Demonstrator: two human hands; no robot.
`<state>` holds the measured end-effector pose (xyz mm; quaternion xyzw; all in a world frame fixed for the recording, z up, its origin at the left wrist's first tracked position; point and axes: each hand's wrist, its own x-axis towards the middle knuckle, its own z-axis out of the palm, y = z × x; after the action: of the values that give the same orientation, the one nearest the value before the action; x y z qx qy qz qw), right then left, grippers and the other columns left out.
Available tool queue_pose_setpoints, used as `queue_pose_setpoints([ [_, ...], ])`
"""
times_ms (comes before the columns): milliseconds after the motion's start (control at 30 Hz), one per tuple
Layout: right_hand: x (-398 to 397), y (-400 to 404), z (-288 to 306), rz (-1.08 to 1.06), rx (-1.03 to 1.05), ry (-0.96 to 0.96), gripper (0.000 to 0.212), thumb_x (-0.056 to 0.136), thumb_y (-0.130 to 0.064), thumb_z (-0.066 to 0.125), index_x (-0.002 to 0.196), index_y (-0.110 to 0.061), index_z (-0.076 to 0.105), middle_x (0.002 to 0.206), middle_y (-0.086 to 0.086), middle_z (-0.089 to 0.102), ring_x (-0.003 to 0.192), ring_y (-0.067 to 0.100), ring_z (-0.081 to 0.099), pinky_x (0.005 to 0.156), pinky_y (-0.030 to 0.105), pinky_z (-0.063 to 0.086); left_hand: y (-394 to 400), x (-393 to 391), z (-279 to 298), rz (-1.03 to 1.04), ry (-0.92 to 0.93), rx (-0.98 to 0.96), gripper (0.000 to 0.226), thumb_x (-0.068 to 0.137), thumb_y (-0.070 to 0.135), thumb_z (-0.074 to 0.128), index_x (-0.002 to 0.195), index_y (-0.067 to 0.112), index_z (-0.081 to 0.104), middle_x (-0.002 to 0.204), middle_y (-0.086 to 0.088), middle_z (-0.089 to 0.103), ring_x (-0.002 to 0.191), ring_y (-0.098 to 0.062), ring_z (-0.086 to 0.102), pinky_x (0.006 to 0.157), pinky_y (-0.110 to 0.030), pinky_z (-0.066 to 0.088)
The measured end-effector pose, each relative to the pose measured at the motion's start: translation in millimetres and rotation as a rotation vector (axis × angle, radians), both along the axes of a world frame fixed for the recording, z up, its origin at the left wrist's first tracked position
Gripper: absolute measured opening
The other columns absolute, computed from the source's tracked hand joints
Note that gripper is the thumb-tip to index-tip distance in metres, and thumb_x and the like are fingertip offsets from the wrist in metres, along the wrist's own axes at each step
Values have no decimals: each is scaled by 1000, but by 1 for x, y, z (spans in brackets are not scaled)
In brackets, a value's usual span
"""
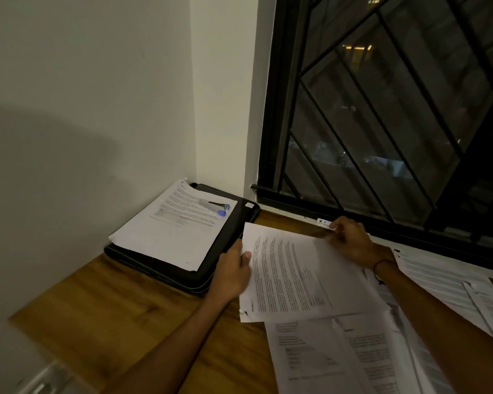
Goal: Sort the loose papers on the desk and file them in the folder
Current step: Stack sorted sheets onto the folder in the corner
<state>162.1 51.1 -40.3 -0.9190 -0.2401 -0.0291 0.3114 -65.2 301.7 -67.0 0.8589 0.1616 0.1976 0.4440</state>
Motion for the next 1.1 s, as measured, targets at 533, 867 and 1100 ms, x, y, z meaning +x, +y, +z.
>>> queue_pose_setpoints([
  [533, -13, 246, 53, 525, -162, -105, 41, 93, -43, 71, 122, -16, 60, 112, 2, 60, 99, 20, 60, 84, 34, 53, 3, -2, -3, 56, -19, -19, 10, 108, 24, 44, 109, 20, 53, 101, 6, 63, 90, -11, 67, 67, -15, 53],
  [867, -23, 318, 48, 641, -545, -272, 29, 93, -13, 64, 121, -10, 61, 123, 12, 57, 104, 30, 59, 82, 41, 52, 2, -5, -2, 15, -46, -45, 7, 108, 21, 42, 104, 21, 47, 101, 7, 62, 90, -16, 70, 61, -16, 54],
  [1100, -23, 281, 74, 456, -302, 25, 28, 91, 1, 64, 118, -1, 65, 116, 17, 67, 105, 34, 64, 81, 40, 54, 4, -3, -5, 21, -34, -54, 9, 108, 23, 44, 110, 19, 52, 102, 5, 65, 90, -15, 70, 64, -16, 55],
])
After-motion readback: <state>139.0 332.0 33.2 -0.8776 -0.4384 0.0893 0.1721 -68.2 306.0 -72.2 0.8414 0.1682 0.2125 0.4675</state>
